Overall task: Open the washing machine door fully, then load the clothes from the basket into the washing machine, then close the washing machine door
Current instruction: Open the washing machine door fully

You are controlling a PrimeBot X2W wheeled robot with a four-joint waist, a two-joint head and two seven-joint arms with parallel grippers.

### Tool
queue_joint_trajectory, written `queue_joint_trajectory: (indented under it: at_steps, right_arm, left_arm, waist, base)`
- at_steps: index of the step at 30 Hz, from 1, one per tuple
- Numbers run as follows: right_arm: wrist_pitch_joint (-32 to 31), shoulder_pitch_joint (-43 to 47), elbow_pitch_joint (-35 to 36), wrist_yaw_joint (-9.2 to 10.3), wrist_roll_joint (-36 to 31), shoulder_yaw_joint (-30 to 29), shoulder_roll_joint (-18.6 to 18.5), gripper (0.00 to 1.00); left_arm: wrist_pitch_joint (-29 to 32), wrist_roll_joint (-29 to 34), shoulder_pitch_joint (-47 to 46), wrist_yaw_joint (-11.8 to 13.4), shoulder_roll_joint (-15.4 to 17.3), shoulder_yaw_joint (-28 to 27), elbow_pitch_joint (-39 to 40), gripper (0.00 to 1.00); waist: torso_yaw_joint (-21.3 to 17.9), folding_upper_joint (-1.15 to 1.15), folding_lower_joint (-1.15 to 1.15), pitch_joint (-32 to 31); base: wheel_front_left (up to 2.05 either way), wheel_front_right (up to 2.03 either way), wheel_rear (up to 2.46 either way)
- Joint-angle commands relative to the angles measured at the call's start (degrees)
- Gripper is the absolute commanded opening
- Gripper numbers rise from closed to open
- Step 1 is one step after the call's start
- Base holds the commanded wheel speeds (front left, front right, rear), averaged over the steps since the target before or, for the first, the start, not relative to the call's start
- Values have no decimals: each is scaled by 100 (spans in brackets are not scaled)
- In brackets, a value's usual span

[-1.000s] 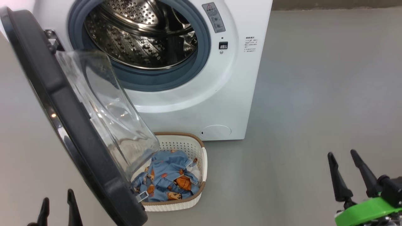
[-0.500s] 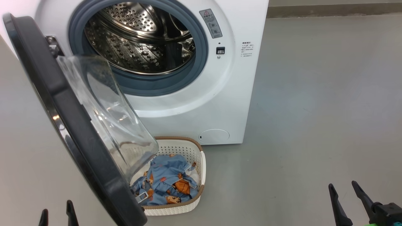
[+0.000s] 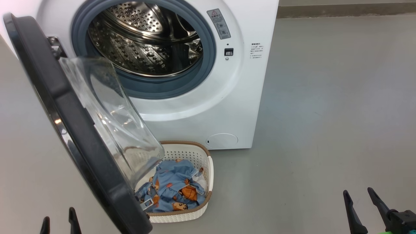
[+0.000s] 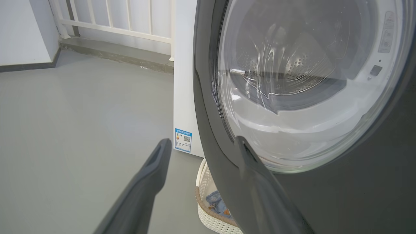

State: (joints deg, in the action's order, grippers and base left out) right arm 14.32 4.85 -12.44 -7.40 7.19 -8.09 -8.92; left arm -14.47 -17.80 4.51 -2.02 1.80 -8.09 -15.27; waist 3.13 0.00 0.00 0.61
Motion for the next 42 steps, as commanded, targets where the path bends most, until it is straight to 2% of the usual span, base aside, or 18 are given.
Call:
queue_joint_trajectory:
  at_steps: [1,30,32,39,42]
  right_arm:
    - [68,-141,115,-9,-28,104,-83,100]
    - [68,-308,88,-9,-24,191,-165,100]
    - [68,-305,91,-9,-16,184,-162,100]
    - [68,-295,100,-9,-11,160,-159,100]
    - [68,-284,116,-9,-15,134,-151,100]
  left_arm:
    - [-53,-3,-65,50,108,-166,143,100]
    - [-53,-96,-26,150,108,-134,144,100]
    - [-53,-101,-26,182,108,-139,129,0]
    - [-53,-84,-35,208,108,-158,129,0]
    - [-53,-119,-42,315,108,-225,127,0]
  waist:
    - [11,0,0,-3]
    - [98,0,0,-82]
    - [103,0,0,-82]
    - [124,0,0,-76]
    - [148,0,0,-75]
  base:
    - [0,0,0]
    - [0,0,0]
    - [0,0,0]
    - [0,0,0]
    - [0,0,0]
